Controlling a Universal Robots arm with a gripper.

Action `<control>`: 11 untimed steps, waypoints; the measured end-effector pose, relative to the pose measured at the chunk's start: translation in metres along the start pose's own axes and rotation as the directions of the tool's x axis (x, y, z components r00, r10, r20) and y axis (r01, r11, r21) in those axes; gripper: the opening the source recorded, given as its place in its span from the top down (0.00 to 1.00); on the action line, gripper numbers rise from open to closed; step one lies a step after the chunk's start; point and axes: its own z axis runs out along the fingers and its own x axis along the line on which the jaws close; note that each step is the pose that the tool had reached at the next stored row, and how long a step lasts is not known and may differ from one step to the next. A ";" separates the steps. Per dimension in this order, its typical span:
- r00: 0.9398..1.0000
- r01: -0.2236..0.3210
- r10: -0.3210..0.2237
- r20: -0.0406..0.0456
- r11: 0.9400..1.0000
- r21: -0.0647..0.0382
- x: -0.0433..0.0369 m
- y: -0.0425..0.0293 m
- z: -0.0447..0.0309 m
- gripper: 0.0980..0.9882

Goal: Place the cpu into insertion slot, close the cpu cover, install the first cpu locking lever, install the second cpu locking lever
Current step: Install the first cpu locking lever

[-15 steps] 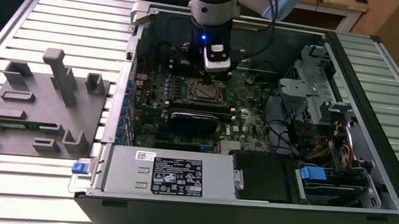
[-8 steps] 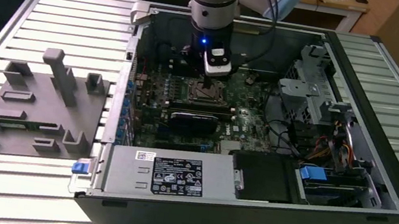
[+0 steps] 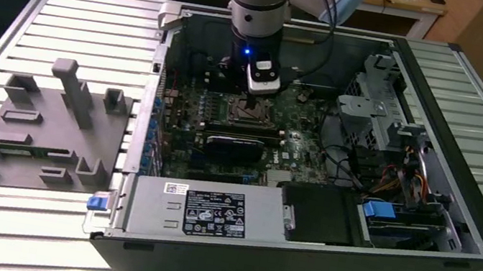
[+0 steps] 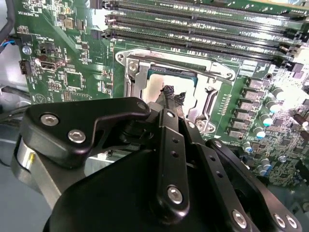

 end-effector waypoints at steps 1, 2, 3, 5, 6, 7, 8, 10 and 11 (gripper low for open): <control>1.000 0.000 0.000 0.000 1.000 0.000 0.0000 -0.0001 0.0000 1.00; 1.000 0.000 0.000 0.000 1.000 0.000 0.0000 -0.0001 0.0000 1.00; 1.000 0.000 0.000 0.000 1.000 0.000 0.0000 -0.0001 0.0000 1.00; 1.000 0.001 -0.001 0.000 1.000 0.000 -0.0001 -0.0002 -0.0006 1.00; 1.000 0.002 -0.002 0.000 1.000 0.000 -0.0002 -0.0001 -0.0014 1.00; 1.000 0.003 -0.003 0.000 1.000 0.000 -0.0004 0.0001 -0.0029 1.00; 1.000 0.003 -0.003 0.000 1.000 0.000 -0.0006 0.0003 -0.0048 1.00; 1.000 0.004 -0.004 0.000 1.000 0.000 -0.0011 0.0007 -0.0097 1.00; 1.000 0.004 -0.004 0.000 1.000 -0.001 -0.0014 0.0009 -0.0124 1.00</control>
